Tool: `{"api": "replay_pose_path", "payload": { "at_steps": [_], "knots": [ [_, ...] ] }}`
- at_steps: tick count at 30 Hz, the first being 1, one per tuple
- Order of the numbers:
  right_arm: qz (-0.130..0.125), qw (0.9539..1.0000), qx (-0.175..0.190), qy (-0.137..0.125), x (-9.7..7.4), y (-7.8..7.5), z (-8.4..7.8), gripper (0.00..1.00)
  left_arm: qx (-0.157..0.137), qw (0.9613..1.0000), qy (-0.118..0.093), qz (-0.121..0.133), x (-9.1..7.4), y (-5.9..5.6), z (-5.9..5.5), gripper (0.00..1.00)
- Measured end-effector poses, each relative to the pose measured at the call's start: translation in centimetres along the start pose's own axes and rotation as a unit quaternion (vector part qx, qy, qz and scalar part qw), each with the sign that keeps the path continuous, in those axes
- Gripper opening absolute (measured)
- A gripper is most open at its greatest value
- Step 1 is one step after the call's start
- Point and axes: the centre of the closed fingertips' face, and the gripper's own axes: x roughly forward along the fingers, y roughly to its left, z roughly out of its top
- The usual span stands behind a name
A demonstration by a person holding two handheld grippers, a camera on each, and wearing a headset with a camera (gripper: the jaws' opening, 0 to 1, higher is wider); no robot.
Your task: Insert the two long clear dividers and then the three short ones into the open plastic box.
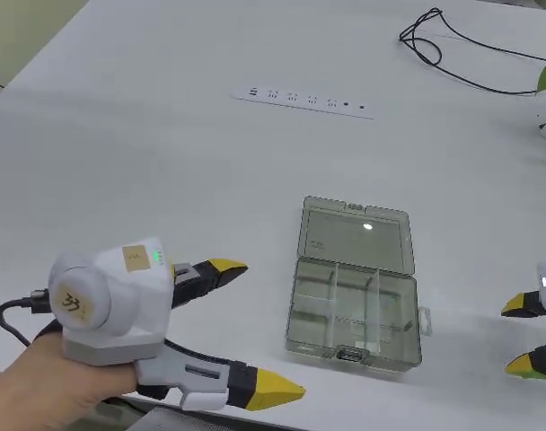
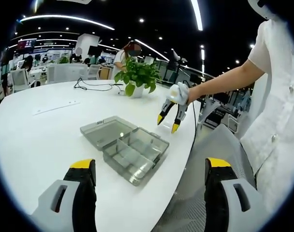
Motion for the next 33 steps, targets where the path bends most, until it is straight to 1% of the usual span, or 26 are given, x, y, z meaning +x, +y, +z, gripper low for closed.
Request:
{"api": "replay_pose_path", "payload": {
  "at_steps": [7,10,11,12,18,25,30,32,33],
  "knots": [
    [0.002,0.9999,-0.008,0.012,0.5,-0.3,-0.5,0.44,0.0,1.0,0.002,-0.002,0.0,0.1,-0.1,0.95],
    [0.002,0.9997,-0.015,0.02,0.8,-0.2,-0.7,0.43,0.0,1.0,0.004,-0.002,0.0,0.1,-0.1,0.95],
    [0.0,0.9997,-0.018,0.018,0.7,-0.3,-0.6,0.43,0.0,1.0,0.003,-0.002,0.0,0.2,-0.1,0.95],
    [-0.001,0.9998,-0.008,0.018,0.5,-0.4,-0.6,0.42,0.0,1.0,0.002,-0.002,0.0,0.2,0.0,0.95],
    [-0.003,0.9998,-0.008,0.02,0.4,-0.4,-0.5,0.41,0.0,1.0,0.001,-0.002,0.0,0.3,0.0,0.94],
    [-0.006,0.9998,-0.003,0.018,0.4,-0.3,-0.5,0.33,0.0,1.0,-0.001,-0.004,0.1,0.3,0.1,0.94],
    [-0.013,0.9997,0.0,0.019,0.3,-0.3,-0.5,0.33,0.002,1.0,-0.002,-0.005,0.1,0.2,0.1,0.94],
    [-0.019,0.9997,0.001,0.016,-0.1,-0.3,-0.2,0.33,-0.001,1.0,-0.004,-0.004,0.0,0.2,0.2,0.94],
    [-0.022,0.9997,0.006,0.008,-0.4,-0.3,0.2,0.33,-0.002,1.0,-0.006,-0.003,0.0,0.2,0.2,0.94]
  ]
}}
